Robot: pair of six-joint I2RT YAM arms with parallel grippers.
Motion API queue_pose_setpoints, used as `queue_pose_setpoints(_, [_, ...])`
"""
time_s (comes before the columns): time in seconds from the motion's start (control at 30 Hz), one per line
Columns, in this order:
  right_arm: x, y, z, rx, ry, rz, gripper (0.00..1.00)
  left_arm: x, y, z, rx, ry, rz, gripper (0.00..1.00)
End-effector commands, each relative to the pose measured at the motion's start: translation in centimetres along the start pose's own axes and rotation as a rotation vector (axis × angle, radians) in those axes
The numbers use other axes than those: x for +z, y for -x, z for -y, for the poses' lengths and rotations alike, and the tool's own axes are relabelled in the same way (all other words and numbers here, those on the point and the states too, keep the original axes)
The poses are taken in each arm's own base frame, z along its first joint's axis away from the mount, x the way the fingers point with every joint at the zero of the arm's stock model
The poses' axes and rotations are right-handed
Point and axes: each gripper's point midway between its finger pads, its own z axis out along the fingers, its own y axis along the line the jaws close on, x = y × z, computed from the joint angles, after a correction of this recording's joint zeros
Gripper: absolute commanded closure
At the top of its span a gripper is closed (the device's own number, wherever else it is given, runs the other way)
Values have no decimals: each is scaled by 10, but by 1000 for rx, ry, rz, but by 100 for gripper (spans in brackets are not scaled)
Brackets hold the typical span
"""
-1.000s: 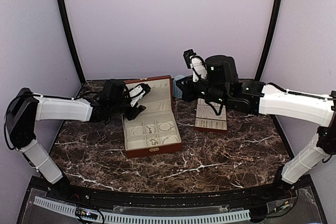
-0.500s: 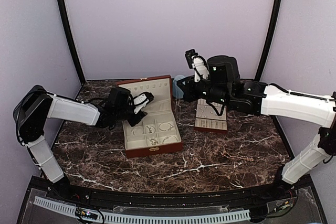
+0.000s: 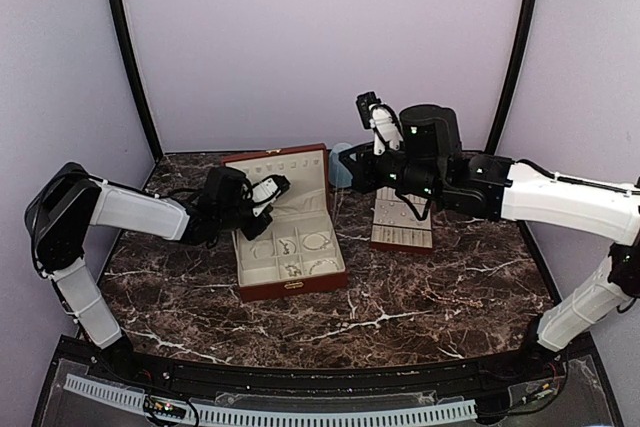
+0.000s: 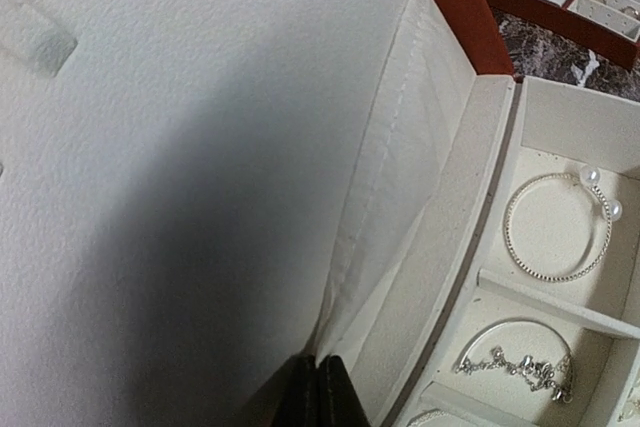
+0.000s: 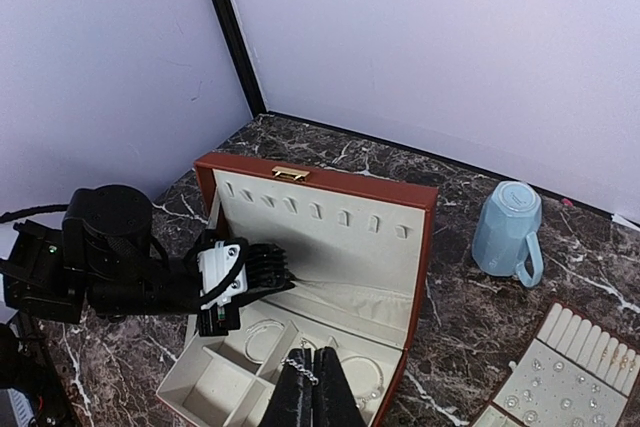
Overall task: Organize the mixed jewelry
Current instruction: Pick up the compartment pouch from the jewelry box.
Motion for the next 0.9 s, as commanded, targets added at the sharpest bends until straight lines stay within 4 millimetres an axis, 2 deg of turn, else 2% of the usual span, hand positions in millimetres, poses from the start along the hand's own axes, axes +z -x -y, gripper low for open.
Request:
queue_pose_setpoints(0.0, [-11, 12, -3, 34, 17, 51, 100, -3, -13, 22, 20, -83, -21, 100])
queue_pose_setpoints(0.37, [-27, 12, 4, 52, 2, 58, 100, -41, 26, 80, 150, -141, 114, 100])
queue_pose_setpoints(0.63, [-50, 8, 7, 68, 15, 59, 100, -50, 49, 120, 158, -249, 187, 100])
queue_pose_setpoints(0.73, [-54, 2, 12, 65, 2, 46, 100, -53, 55, 136, 153, -302, 199, 100])
queue_pose_setpoints(0.87, [-57, -1, 7, 70, 34, 35, 100, -60, 64, 156, 126, -382, 218, 100])
